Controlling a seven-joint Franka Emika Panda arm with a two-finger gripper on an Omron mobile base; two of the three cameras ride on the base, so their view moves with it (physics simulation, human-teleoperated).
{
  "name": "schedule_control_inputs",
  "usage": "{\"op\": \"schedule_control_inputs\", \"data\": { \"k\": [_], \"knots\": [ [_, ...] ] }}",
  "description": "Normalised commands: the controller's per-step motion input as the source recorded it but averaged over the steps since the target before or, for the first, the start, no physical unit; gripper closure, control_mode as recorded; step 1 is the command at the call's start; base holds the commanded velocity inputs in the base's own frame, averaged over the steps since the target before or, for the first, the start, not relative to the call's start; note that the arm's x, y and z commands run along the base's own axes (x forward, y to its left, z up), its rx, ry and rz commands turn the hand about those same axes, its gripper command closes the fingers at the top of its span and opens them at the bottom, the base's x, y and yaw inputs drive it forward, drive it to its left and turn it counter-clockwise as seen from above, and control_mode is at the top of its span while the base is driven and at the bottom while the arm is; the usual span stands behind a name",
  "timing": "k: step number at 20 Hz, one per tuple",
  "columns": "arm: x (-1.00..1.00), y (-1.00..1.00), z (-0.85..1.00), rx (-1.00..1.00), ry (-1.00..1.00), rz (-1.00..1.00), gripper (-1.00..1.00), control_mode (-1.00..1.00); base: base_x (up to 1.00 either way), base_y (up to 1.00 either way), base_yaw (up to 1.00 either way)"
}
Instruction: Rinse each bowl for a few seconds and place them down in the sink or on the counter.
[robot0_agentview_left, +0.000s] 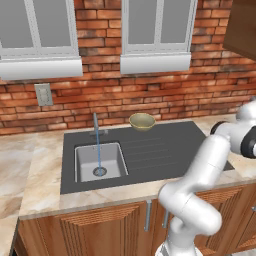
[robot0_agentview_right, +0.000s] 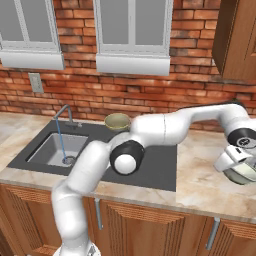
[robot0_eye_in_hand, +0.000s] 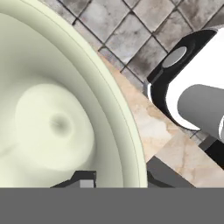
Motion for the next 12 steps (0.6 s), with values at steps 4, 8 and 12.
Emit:
{"op": "schedule_control_inputs", "data": {
  "k": [4, 8, 12],
  "knots": [
    [-0.38, 0.97, 0.13, -0.07, -0.15, 0.12, 1.0, -1.0, 0.0, 0.0, 0.0],
    [-0.36, 0.97, 0.19, -0.1, -0.17, 0.11, 1.0, -1.0, 0.0, 0.0, 0.0],
    [-0.28, 0.91, 0.32, -0.12, -0.15, 0.12, 1.0, -1.0, 0.0, 0.0, 0.0]
  ]
}}
